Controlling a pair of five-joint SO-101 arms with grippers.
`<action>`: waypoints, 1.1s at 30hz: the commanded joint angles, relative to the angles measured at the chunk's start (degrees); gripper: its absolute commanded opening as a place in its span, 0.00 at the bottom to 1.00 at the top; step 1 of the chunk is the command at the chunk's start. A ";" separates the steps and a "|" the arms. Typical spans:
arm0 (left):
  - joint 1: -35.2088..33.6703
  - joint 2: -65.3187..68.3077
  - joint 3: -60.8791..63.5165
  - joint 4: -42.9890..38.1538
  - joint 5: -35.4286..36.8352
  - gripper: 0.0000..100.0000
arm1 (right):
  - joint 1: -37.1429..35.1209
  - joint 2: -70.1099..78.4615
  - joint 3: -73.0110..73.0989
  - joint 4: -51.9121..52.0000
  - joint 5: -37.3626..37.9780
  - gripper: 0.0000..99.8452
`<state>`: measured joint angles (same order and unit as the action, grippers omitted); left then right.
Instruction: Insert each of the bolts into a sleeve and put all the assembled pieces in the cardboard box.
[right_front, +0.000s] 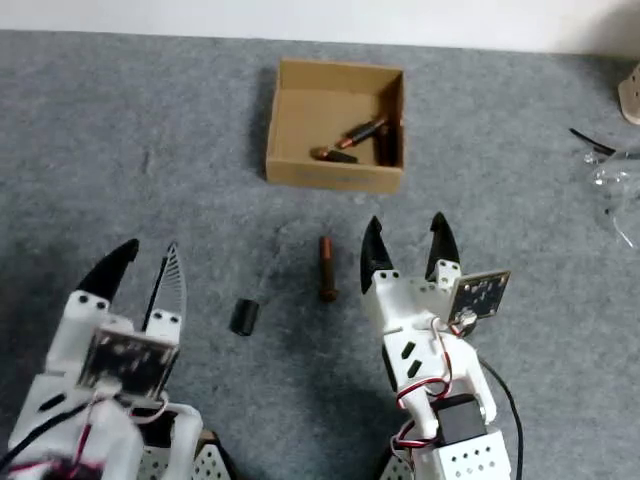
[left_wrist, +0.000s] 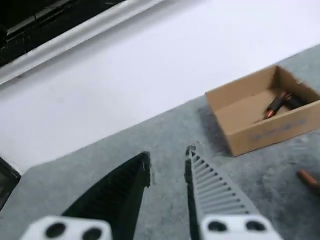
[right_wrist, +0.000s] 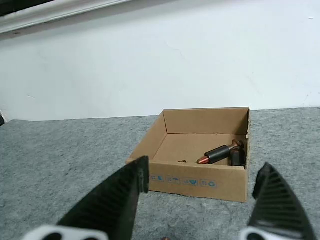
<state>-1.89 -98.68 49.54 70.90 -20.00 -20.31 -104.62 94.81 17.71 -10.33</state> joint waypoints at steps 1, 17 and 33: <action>-2.15 -2.77 10.59 -6.77 -0.62 0.12 | 0.75 -0.75 -0.40 -2.15 0.97 0.31; -3.12 -5.85 45.85 -29.36 15.38 0.12 | -11.65 -0.66 5.41 -2.24 10.11 0.31; -4.88 -5.85 46.81 -32.09 15.38 0.12 | -24.04 -0.66 1.80 7.96 10.73 0.31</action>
<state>-5.05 -103.52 95.87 40.04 -4.88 -41.67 -104.53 95.69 22.99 -0.31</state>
